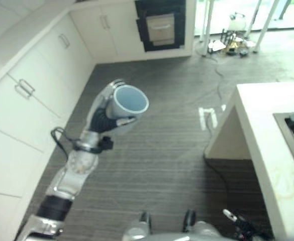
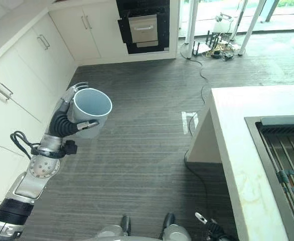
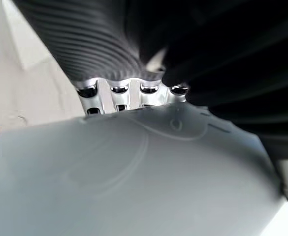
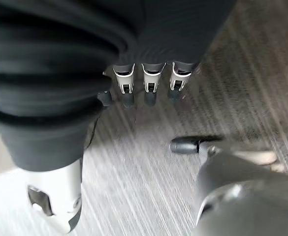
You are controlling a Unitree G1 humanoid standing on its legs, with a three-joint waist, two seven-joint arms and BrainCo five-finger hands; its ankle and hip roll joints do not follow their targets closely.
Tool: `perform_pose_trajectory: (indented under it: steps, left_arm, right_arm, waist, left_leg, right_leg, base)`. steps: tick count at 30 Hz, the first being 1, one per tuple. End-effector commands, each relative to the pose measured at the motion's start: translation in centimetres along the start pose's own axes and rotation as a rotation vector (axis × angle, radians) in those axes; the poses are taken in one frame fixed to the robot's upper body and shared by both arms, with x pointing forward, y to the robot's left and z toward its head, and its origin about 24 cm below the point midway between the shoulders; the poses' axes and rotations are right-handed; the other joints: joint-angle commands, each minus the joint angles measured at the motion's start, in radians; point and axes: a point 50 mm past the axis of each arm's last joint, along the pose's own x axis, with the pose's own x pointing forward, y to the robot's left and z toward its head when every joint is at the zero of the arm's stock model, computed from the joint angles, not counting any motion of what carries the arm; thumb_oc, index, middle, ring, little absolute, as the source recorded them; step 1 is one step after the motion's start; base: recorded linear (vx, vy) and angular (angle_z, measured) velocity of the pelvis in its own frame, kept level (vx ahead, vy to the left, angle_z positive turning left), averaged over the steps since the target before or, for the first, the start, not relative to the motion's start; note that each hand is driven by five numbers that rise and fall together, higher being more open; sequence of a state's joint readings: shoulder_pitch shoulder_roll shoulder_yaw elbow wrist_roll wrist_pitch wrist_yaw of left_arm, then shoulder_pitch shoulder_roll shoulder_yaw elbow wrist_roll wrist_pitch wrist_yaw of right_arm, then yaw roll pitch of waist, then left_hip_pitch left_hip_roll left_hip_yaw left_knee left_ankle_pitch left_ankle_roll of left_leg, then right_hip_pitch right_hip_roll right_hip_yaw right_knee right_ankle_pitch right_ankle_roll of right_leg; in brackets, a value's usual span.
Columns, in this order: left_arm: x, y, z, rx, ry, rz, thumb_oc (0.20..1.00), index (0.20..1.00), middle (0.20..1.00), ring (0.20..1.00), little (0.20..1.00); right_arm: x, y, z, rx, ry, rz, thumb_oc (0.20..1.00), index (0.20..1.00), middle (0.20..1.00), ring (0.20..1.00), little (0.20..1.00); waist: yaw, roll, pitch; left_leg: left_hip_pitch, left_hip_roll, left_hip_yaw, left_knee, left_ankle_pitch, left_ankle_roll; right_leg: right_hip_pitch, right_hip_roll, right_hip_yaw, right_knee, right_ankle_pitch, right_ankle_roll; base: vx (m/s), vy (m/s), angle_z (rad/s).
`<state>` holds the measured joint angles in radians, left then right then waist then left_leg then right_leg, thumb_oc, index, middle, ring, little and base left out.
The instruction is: Place the dishes in the dishwasher.
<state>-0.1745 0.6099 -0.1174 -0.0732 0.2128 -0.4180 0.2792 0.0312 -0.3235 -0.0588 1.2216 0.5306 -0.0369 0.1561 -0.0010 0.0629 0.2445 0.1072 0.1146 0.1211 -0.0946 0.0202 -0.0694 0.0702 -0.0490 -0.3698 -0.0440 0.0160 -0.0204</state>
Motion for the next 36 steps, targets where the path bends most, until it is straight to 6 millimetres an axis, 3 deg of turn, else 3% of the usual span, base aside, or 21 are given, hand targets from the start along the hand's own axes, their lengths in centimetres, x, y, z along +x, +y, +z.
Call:
perform_pose_trajectory:
  steps: [1, 7, 22, 23, 27, 31, 36]
  left_arm:
    - [1.9, 2.3, 0.8, 0.000, -0.074, 0.107, 0.200, 0.200, 0.200, 0.200, 0.200]
    - [1.5, 2.7, 0.7, 0.024, -0.056, 0.099, 0.200, 0.200, 0.200, 0.200, 0.200]
    - [1.6, 3.1, 0.5, 0.056, -0.034, 0.102, 0.200, 0.200, 0.200, 0.200, 0.200]
    - [3.1, 0.1, 0.9, -0.141, -0.035, -0.015, 0.200, 0.200, 0.200, 0.200, 0.200]
    - [3.4, 0.2, 1.0, -0.145, -0.027, 0.018, 0.200, 0.200, 0.200, 0.200, 0.200]
    - [2.7, 0.8, 0.6, -0.153, 0.010, 0.066, 0.200, 0.200, 0.200, 0.200, 0.200]
    - [2.1, 0.9, 0.6, -0.169, 0.014, 0.061, 0.200, 0.200, 0.200, 0.200, 0.200]
  right_arm:
    - [0.0, -0.1, 0.2, -0.034, -0.013, 0.010, 1.000, 1.000, 1.000, 1.000, 1.000]
    - [0.2, 1.7, 0.1, -0.115, -0.026, 0.076, 1.000, 1.000, 1.000, 1.000, 1.000]
    - [0.1, 1.9, -1.2, -0.142, 0.051, 0.127, 1.000, 1.000, 1.000, 1.000, 1.000]
    - [0.5, 2.7, 1.2, -0.081, 0.041, 0.205, 1.000, 1.000, 1.000, 1.000, 1.000]
    - [0.6, 2.6, 0.5, -0.236, 0.069, 0.156, 1.000, 1.000, 1.000, 1.000, 1.000]
    - [0.5, 2.2, 0.2, -0.169, 0.086, 0.098, 1.000, 1.000, 1.000, 1.000, 1.000]
    - [0.5, 1.7, -0.2, -0.233, 0.109, 0.044, 1.000, 1.000, 1.000, 1.000, 1.000]
  waist:
    - [-0.001, 0.000, -0.042]
    - [0.008, -0.012, -0.053]
    - [0.016, -0.032, -0.058]
    - [-0.021, -0.023, -0.039]
    - [-0.016, -0.024, -0.050]
    - [-0.007, -0.020, -0.050]
    - [-0.001, -0.014, -0.048]
  left_leg:
    - [-0.030, -0.039, -0.016, 0.038, -0.019, 0.017]
    - [-0.003, -0.051, 0.000, 0.042, -0.052, 0.040]
    - [0.006, -0.064, 0.036, 0.029, -0.060, 0.059]
    - [-0.051, -0.048, 0.031, 0.053, -0.015, 0.037]
    - [-0.032, -0.047, 0.038, 0.041, -0.021, 0.035]
    - [-0.015, -0.046, 0.045, 0.037, -0.028, 0.036]
    - [-0.010, -0.043, 0.042, 0.033, -0.026, 0.031]
  right_leg:
    - [0.021, -0.086, 0.091, 0.134, -0.118, 0.106]
    - [0.029, -0.096, 0.107, 0.112, -0.100, 0.126]
    - [0.032, -0.113, 0.106, 0.074, -0.064, 0.155]
    - [-0.035, -0.051, 0.148, 0.086, -0.043, 0.126]
    - [-0.010, -0.048, 0.143, 0.072, -0.053, 0.126]
    - [0.012, -0.045, 0.128, 0.069, -0.067, 0.117]
    - [0.024, -0.036, 0.126, 0.063, -0.074, 0.111]
  base:
    - [0.08, 0.083, -0.10]
    - [0.07, 0.026, -0.04]
    - [0.02, 0.036, -0.07]
    - [0.00, 0.000, 0.00]
    - [0.05, -0.041, -0.03]
    - [0.03, -0.043, 0.04]
    - [0.01, -0.028, 0.09]
